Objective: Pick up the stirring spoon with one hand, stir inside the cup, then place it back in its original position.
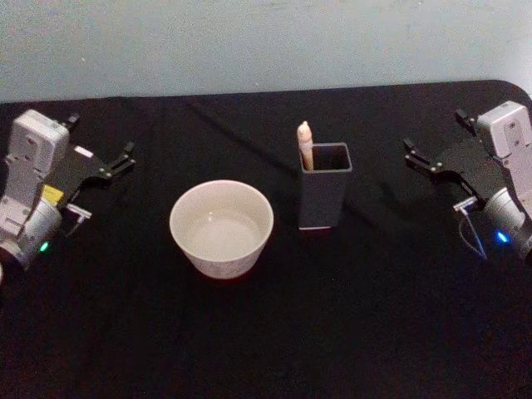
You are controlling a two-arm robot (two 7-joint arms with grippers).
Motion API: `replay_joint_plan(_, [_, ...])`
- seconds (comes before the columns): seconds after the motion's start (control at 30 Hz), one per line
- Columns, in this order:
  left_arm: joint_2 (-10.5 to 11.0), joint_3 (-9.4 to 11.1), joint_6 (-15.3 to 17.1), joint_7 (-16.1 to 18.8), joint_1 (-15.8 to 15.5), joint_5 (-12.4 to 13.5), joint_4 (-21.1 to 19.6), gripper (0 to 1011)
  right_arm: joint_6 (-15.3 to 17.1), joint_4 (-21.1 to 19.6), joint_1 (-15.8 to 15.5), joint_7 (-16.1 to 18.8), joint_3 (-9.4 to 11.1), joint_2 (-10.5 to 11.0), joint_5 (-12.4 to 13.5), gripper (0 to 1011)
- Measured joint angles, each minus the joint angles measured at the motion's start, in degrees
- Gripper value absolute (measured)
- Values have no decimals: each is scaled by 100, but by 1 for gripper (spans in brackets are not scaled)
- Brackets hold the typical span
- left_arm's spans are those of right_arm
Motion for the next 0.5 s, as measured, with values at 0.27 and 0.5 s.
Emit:
replay_joint_plan(0.27, [0,0,0,0,0,0,0,1001,0,0,0,0,0,0,0,1002])
replay_joint_plan(0.5, [0,0,0,0,0,0,0,1001,0,0,0,0,0,0,-1,1002])
